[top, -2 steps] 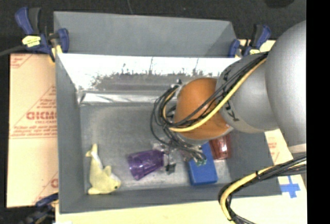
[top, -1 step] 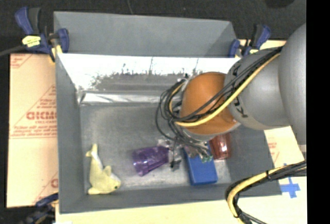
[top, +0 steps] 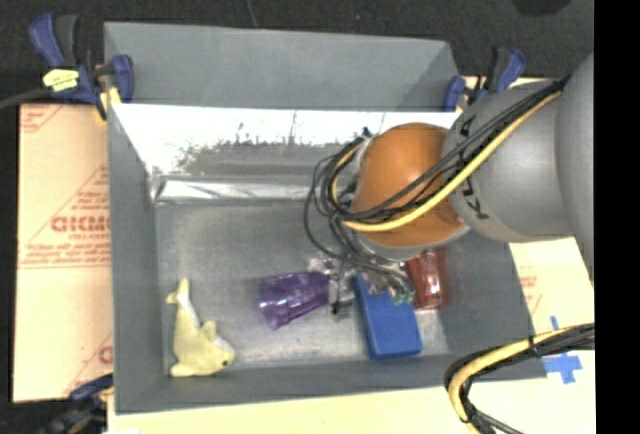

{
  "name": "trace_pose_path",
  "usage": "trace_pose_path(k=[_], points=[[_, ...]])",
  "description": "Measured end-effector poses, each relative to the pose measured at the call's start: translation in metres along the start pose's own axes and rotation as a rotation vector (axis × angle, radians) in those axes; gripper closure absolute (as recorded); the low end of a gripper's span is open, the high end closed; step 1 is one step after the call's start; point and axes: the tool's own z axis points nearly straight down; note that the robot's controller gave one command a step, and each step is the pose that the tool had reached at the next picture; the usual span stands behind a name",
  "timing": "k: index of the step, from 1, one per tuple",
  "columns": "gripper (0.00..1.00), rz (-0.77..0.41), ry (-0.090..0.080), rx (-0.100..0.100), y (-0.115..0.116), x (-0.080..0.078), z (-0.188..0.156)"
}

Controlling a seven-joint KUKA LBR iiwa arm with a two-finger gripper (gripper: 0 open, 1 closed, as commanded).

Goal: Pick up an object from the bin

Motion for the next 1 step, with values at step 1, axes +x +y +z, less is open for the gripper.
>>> trace_pose_path(k=[1], points=[[1.00, 0.020, 0.006, 0.000, -0.0019, 0.0091, -0.0633]])
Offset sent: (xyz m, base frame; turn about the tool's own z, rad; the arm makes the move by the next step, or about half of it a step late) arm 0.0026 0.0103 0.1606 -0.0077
